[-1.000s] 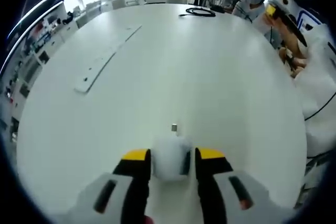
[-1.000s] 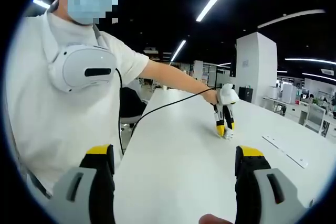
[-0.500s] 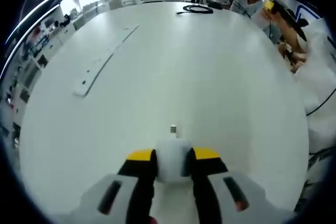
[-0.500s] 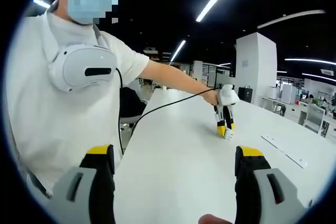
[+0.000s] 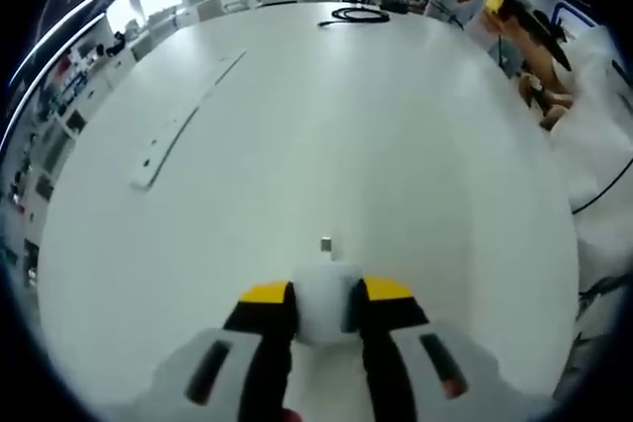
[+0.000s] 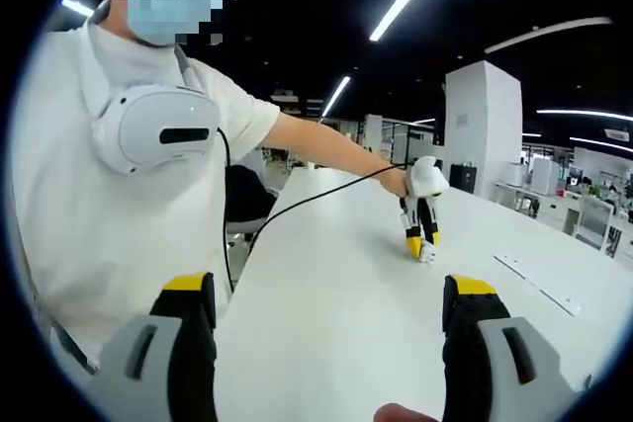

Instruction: Plug the desk Type‑C cable into the charger adapter.

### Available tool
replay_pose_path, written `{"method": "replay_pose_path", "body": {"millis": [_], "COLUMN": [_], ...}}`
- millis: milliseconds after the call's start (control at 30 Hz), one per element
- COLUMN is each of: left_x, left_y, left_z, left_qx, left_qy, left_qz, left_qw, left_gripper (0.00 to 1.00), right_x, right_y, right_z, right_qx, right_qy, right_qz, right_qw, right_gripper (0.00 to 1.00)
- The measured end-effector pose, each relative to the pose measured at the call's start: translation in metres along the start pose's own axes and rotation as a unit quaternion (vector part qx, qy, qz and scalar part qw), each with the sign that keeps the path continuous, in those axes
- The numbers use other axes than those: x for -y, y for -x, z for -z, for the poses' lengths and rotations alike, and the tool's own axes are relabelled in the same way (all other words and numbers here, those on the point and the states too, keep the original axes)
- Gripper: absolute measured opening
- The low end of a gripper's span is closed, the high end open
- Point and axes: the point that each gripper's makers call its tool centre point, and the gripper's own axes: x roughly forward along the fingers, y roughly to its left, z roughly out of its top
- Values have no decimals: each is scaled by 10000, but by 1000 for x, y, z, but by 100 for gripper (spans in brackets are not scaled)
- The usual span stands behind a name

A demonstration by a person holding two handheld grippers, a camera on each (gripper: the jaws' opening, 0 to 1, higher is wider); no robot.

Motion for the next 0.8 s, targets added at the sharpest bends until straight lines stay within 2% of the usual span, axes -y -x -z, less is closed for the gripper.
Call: {"method": "replay_pose_path", "body": {"millis": [167, 433, 800], "left_x": [4, 2, 10], "left_y": [2, 4, 6], "left_z": [-4, -1, -3], "left_qx": [67, 70, 128], "left_qy": [4, -8, 34], "left_qz": [-2, -21, 4], "left_qw": [10000, 10000, 9999], "left_gripper": [23, 23, 23], "right_x": [-1, -3, -4], "right_y": [0, 1, 2], "right_z": [-1, -1, -1], "right_qx": [-9, 5, -8], "right_qy": [16, 22, 39], "right_qz": [-1, -6, -9], "right_qw": [10000, 10000, 10000], "right_gripper": [97, 97, 97]}}
